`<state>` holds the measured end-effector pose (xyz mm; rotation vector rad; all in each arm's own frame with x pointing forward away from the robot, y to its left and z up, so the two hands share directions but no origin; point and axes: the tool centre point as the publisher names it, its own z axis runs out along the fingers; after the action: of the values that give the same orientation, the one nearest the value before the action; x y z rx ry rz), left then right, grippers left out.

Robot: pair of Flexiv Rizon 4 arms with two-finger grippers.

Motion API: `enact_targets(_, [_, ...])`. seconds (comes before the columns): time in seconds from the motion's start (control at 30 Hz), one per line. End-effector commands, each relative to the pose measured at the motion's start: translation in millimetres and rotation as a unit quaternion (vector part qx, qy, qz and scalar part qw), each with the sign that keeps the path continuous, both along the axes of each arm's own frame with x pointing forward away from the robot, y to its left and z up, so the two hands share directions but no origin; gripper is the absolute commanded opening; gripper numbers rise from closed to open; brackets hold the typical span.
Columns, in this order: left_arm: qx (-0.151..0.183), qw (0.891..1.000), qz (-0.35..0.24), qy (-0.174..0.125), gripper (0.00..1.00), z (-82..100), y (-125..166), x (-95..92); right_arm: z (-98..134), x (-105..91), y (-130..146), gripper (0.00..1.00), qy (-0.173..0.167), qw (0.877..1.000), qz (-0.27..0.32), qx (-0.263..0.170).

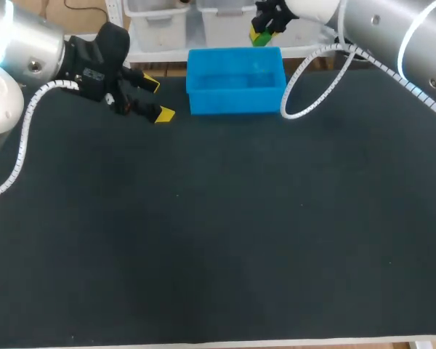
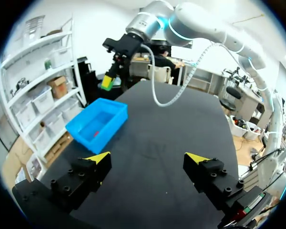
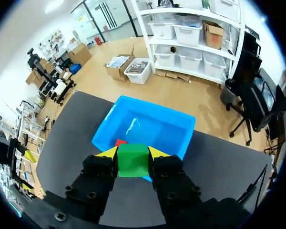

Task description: Use the left arm to pick the red cube and place it into the blue plastic box first, then use the right arm to grasp the green cube and put it into the same blue plastic box after the first action is fully finished.

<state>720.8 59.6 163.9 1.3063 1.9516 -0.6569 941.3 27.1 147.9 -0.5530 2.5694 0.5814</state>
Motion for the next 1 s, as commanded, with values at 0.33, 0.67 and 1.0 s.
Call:
enact_targets(0.33, [-0.003,1.0,-0.001,-0.002,1.0,-1.5,1,0.1,-24,49.4,16,0.0,0.086,0.994,0.051,-0.039])
enact_targets(0.67, [-0.003,1.0,-0.001,-0.002,1.0,-1.5,1,0.1,-32,60.6,20,0.5,0.105,0.992,0.043,-0.052])
enact_targets(1.0, [-0.003,1.0,-0.001,-0.002,1.0,-1.5,1,0.1,-34,63.7,16,1.0,0.111,0.992,0.034,-0.054])
